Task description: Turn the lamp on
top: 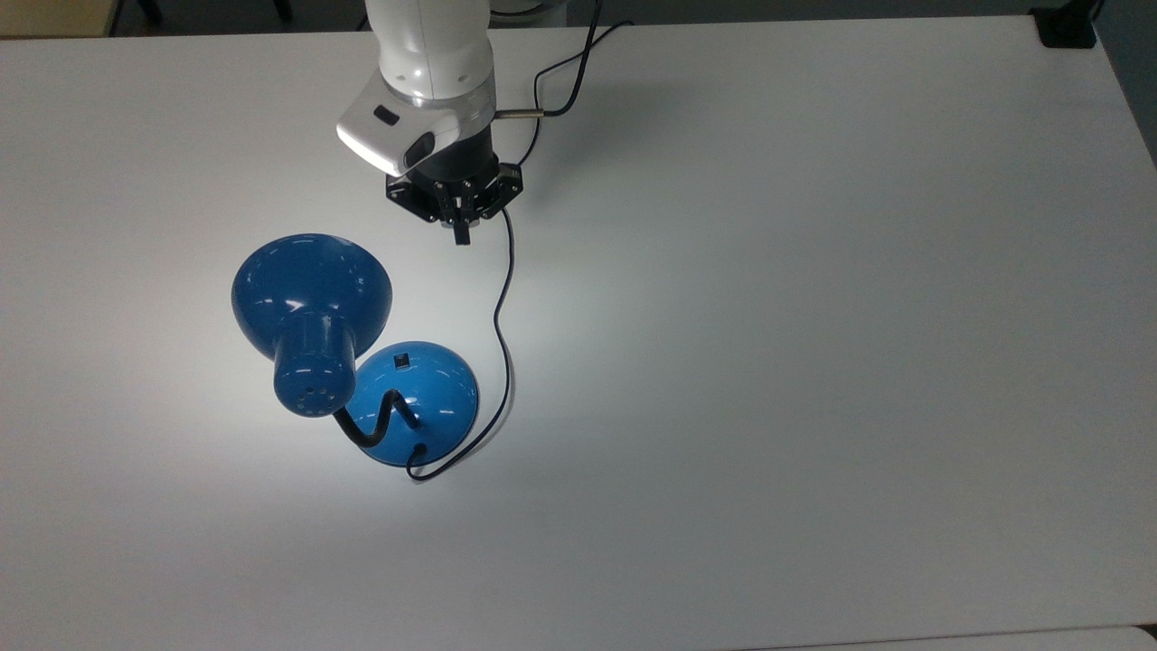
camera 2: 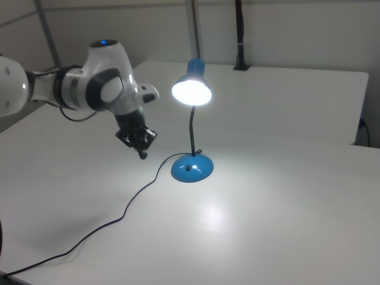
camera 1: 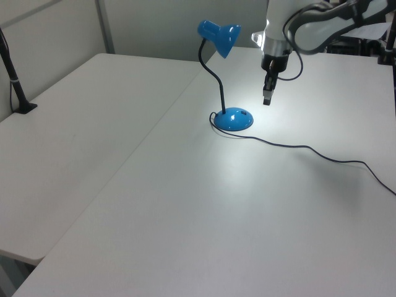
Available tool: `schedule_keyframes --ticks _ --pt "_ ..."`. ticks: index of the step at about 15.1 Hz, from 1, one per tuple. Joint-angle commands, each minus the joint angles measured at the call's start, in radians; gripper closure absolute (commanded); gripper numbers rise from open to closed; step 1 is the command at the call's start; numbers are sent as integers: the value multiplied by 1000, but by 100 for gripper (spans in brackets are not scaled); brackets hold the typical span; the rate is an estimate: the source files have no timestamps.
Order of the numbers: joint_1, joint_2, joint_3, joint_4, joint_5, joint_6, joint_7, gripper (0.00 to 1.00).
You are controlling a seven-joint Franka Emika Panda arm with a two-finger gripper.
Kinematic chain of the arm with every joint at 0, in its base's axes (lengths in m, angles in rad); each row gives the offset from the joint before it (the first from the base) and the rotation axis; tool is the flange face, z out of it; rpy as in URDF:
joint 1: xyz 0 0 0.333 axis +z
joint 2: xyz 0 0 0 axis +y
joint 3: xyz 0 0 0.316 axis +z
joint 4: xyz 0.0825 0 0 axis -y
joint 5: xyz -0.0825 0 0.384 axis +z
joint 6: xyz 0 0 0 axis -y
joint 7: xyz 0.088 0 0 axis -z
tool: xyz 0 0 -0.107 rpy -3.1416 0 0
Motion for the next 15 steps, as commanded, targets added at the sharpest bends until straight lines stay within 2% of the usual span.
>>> schedule_keyframes --ticks 1,2,4,6,8,9,10,15 --pt "30 -82 -5 70 -12 -198 30 94" --pt "33 -86 -6 114 -12 -264 36 89" --pt "36 -88 -11 203 -9 -382 48 70" --pt "36 -88 -16 257 -6 -452 47 56" --pt "33 -89 -16 283 -6 -467 48 24" --pt "30 -91 -17 287 -4 -467 48 14" --pt "28 -94 -17 300 -4 -467 48 0" --pt "22 -122 -20 313 -4 -509 47 0"
